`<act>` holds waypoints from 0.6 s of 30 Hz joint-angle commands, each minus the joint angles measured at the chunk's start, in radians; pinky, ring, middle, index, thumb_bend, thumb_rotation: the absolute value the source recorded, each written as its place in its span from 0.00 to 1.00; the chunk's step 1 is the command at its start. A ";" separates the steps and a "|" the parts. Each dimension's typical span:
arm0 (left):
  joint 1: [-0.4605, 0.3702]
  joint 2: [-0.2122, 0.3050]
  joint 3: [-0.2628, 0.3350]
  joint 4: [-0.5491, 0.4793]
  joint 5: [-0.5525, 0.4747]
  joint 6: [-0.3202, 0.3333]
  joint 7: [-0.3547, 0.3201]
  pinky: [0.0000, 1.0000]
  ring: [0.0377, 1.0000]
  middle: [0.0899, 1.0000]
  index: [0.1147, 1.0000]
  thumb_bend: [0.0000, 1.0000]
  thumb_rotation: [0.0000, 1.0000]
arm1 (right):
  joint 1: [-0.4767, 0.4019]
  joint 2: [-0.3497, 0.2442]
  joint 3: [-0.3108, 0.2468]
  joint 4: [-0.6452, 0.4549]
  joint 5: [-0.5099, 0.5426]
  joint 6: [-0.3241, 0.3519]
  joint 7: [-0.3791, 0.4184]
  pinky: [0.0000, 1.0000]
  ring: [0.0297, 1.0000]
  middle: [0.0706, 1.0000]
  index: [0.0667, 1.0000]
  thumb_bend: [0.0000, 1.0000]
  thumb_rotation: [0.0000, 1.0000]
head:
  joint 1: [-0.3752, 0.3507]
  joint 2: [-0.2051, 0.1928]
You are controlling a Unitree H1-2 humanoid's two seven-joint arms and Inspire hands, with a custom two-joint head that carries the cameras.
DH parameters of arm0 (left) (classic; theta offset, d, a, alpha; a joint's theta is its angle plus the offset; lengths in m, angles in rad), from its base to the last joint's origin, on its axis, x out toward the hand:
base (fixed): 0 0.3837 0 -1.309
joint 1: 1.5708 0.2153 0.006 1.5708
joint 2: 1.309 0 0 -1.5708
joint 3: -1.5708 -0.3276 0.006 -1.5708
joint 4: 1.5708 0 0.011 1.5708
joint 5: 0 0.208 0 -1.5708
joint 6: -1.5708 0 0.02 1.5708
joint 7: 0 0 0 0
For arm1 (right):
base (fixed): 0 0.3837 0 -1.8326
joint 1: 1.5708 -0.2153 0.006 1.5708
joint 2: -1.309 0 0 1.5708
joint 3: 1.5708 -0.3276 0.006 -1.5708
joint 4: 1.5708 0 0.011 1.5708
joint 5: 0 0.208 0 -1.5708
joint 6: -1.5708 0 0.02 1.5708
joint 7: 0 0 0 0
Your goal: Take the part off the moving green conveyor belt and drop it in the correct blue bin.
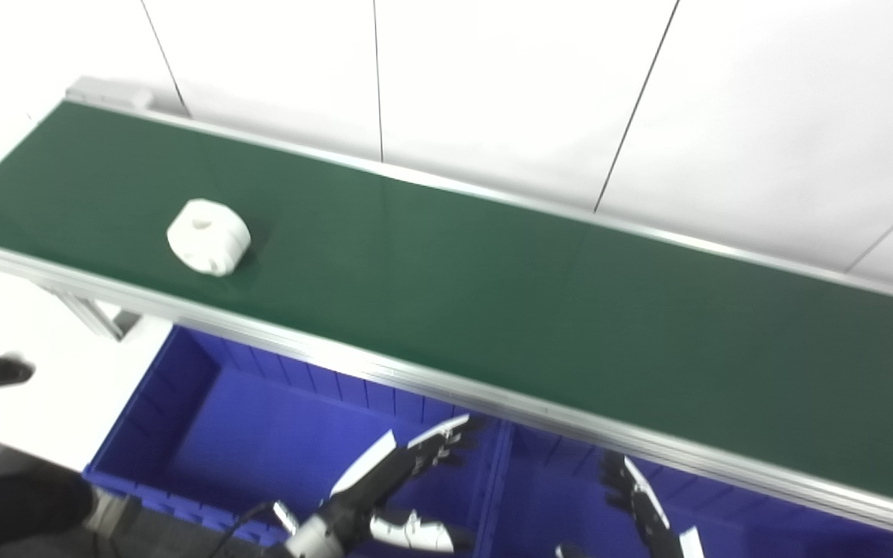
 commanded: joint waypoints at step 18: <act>-0.079 0.145 0.082 -0.230 -0.029 -0.026 0.025 0.87 0.92 0.95 0.94 0.72 0.36 | -0.023 0.001 0.025 -0.001 -0.014 -0.062 -0.033 0.72 0.80 0.83 0.87 0.67 0.46 | -0.075 0.011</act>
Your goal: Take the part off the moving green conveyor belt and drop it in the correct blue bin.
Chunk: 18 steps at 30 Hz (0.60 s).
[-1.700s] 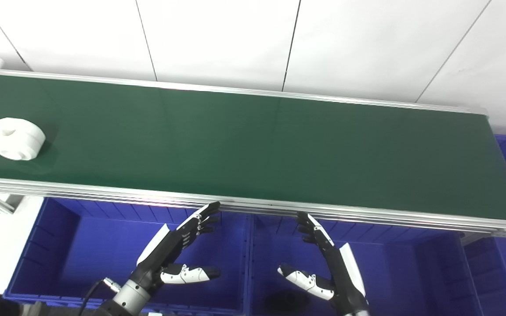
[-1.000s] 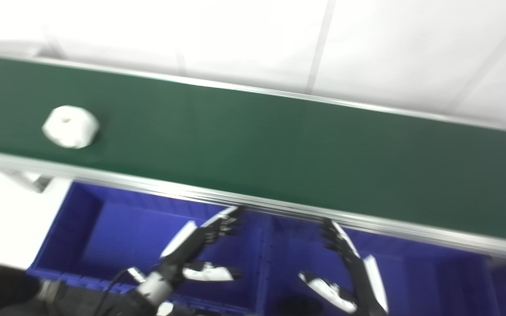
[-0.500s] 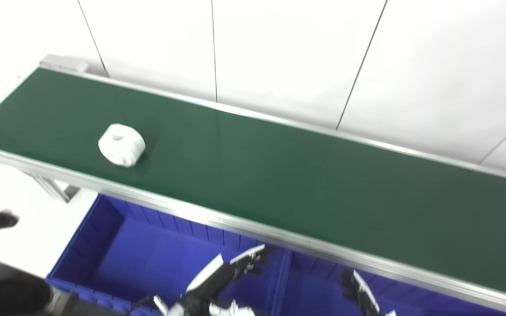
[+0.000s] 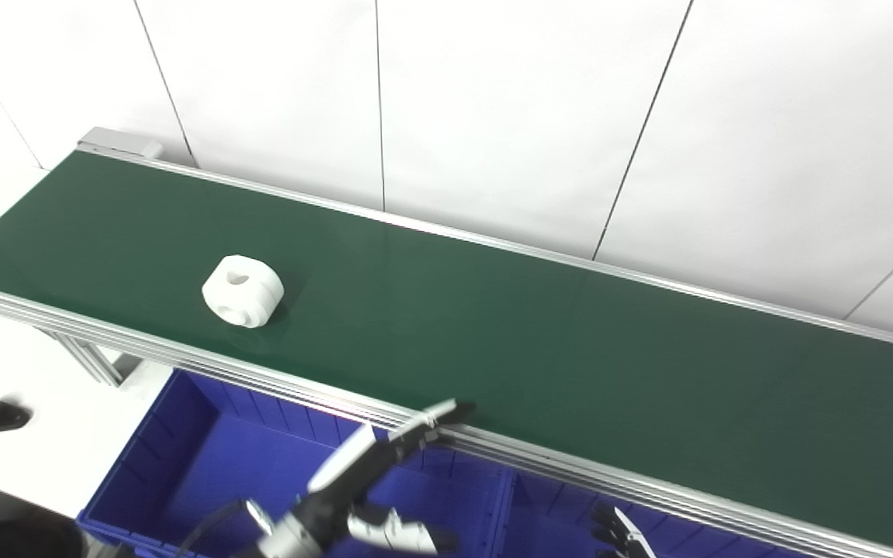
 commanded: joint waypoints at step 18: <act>-0.334 0.240 0.258 0.014 0.126 0.076 -0.129 0.83 0.89 0.91 0.88 0.71 0.33 | -0.004 0.011 -0.006 -0.032 0.001 -0.057 -0.017 0.74 0.82 0.84 0.87 0.69 0.46 | -0.025 0.022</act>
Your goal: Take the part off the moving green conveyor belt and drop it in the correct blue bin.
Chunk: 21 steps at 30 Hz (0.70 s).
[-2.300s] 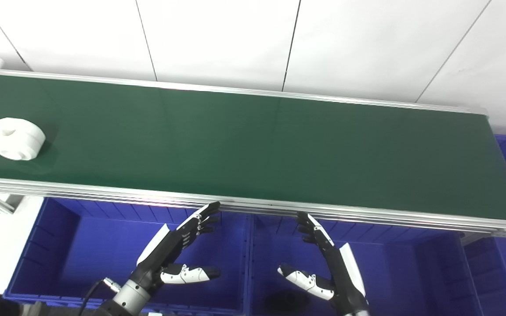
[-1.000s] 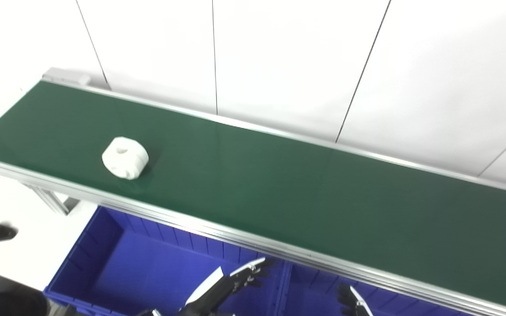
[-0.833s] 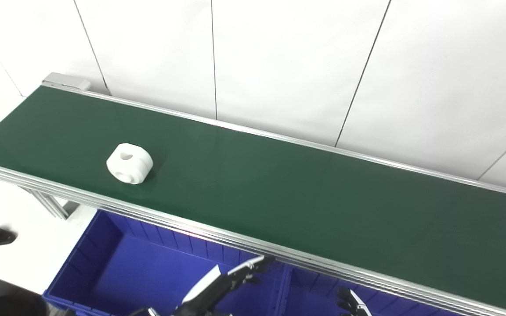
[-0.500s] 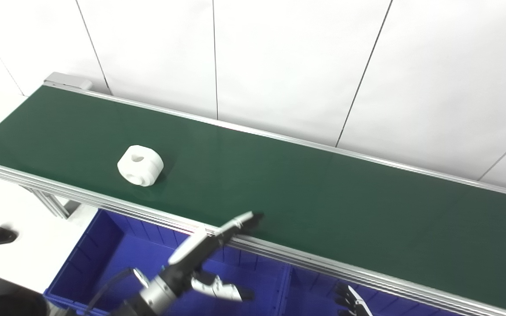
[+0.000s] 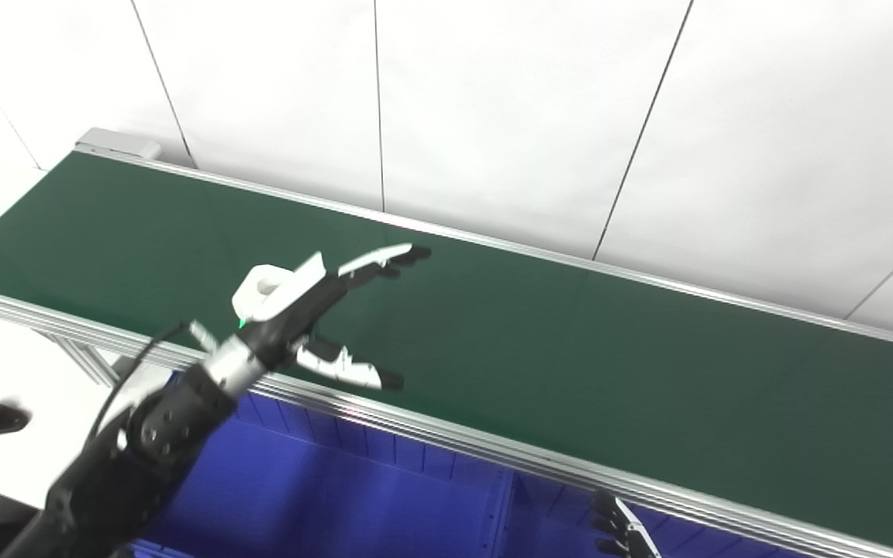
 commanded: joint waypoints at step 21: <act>-0.266 0.135 -0.075 0.217 0.291 0.164 -0.129 0.82 0.92 0.95 0.91 0.85 0.27 | 0.009 0.002 -0.005 -0.033 0.012 -0.060 -0.003 0.74 0.82 0.84 0.86 0.69 0.42 | -0.009 -0.009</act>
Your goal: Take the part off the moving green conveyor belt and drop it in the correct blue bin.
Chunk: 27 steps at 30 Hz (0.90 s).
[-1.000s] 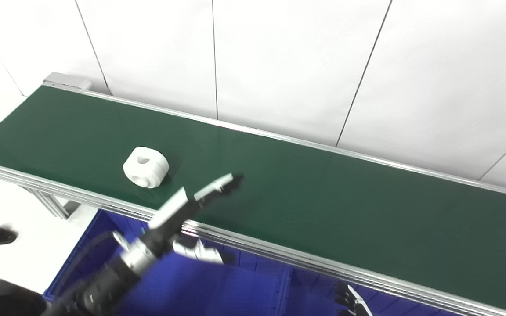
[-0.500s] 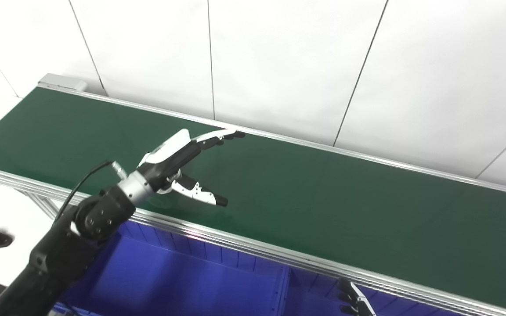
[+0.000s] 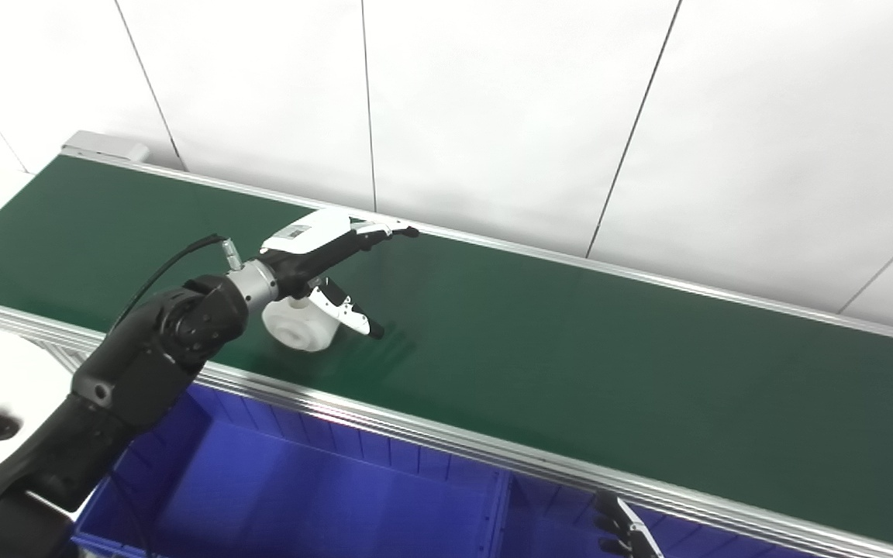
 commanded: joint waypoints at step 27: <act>0.011 -0.027 -0.078 0.076 0.052 0.098 0.020 0.44 0.40 0.45 0.53 0.52 0.00 | 0.023 -0.002 -0.012 -0.056 0.024 -0.056 0.009 0.76 0.82 0.84 0.87 0.69 0.43 | -0.015 0.034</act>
